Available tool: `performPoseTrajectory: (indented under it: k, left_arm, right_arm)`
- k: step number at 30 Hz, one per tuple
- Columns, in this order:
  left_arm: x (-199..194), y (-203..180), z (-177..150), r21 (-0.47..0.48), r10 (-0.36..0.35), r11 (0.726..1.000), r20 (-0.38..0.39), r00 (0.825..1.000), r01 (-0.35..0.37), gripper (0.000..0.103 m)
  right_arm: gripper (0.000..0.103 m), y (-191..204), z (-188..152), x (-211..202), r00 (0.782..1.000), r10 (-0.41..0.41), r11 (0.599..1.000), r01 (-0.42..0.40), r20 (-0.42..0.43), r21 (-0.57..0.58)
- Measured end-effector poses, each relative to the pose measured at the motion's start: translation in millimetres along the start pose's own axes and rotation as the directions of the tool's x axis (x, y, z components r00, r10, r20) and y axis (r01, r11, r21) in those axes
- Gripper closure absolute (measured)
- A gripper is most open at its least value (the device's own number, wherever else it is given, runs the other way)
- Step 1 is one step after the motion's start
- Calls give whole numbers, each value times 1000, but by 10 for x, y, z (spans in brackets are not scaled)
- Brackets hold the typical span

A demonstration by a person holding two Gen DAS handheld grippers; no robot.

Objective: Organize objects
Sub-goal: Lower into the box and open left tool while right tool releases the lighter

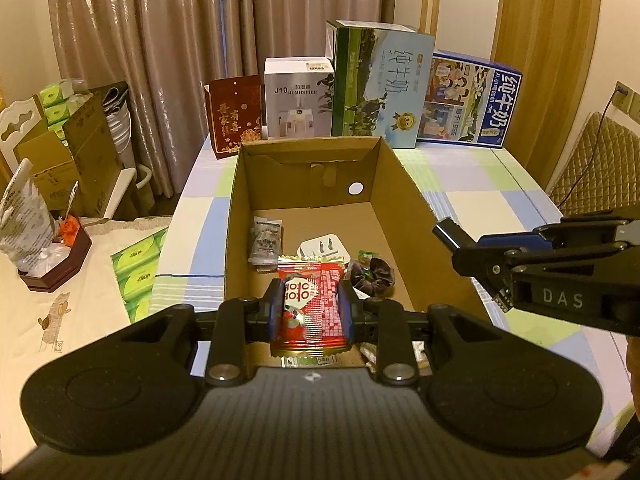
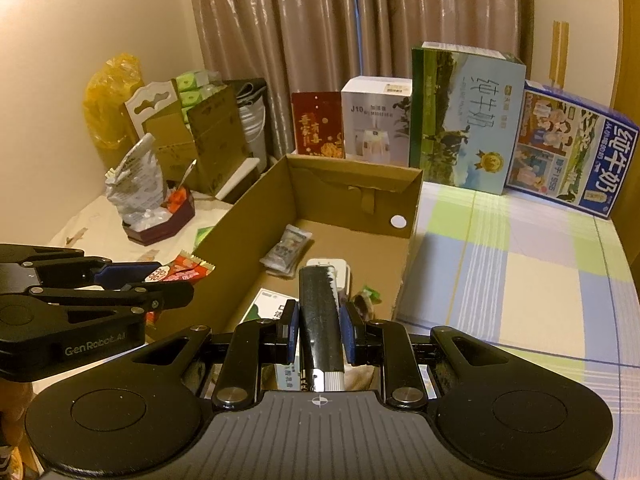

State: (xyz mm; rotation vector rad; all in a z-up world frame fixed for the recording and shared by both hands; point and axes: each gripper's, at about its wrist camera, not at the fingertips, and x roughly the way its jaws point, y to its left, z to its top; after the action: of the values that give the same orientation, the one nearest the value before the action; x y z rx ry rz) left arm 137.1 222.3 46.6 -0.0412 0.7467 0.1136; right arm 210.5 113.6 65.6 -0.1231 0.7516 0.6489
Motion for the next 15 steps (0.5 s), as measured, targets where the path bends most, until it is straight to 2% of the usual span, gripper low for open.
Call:
performPoseTrajectory:
  k: [15]
  left_arm:
    - [313,48,135,10,-16,1000,-31,999,16,79]
  right_arm:
    - [84,-153,86,252,999,10,999,-8,-37,44]
